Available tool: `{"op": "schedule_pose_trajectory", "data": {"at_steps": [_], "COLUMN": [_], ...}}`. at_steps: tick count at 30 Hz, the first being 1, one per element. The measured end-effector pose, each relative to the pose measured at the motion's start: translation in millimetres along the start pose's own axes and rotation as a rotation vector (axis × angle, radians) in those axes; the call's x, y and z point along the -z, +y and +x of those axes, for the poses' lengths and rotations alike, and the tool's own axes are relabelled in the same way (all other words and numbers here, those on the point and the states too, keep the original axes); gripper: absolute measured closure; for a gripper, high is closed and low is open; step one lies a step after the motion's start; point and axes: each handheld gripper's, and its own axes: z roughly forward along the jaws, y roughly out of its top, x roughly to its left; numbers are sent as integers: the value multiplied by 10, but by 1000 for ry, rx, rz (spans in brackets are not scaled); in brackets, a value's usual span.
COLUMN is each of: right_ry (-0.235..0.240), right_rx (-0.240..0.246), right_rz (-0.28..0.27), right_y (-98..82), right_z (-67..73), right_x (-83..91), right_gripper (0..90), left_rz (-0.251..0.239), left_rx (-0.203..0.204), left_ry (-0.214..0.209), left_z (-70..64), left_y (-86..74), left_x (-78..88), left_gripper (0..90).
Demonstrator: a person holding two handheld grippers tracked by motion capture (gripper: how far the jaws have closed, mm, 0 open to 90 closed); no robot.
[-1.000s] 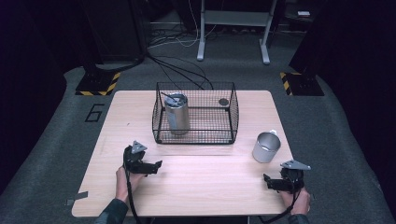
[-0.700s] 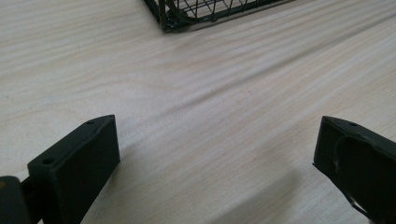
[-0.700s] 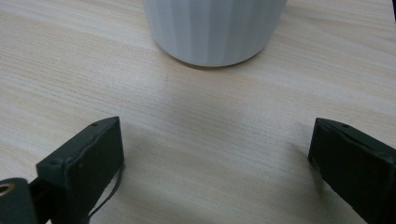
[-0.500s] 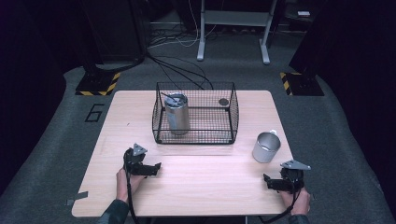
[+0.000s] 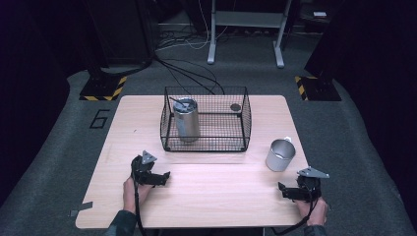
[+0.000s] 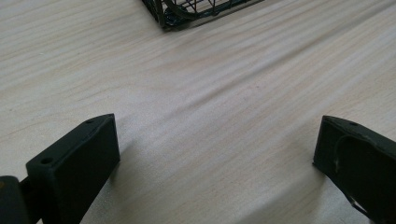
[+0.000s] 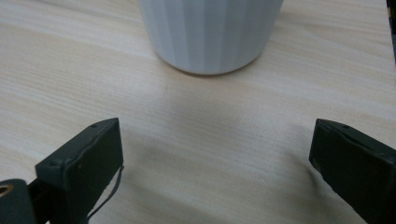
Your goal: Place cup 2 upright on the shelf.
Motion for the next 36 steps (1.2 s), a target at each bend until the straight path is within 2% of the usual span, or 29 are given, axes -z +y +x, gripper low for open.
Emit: {"op": "schedule_pose_trajectory", "data": {"at_steps": [3, 4, 9, 14, 18, 26, 30, 36], "right_ry": [11, 20, 34, 71, 62, 49, 53, 38], "right_rx": [14, 30, 35, 47, 68, 59, 30, 20], "right_rz": [-13, -25, -57, -96, -115, -108, -99, -92], "right_y": [43, 106, 247, 453, 593, 789, 863, 960], "right_z": [2, 16, 25, -2, 9, 3, -10, -6], "right_x": [29, 80, 190, 282, 304, 214, 128, 37], "right_gripper": [22, 22, 11, 6, 11, 11, 11, 15], "left_rz": [4, 4, 2, 3, 3, 2, 2, 2], "left_rx": [0, 2, 4, -2, -9, -9, -9, -1], "left_ry": [-3, 0, 8, 12, 11, 11, 11, 11], "left_z": [1, -2, -7, -5, -2, -2, -2, -7], "left_y": [2, 3, 4, 6, 8, 8, 7, 6], "left_x": [3, 2, -1, 1, 1, 1, 1, 0], "left_gripper": [1, 2, 3, 3, 4, 5, 5, 5]}}
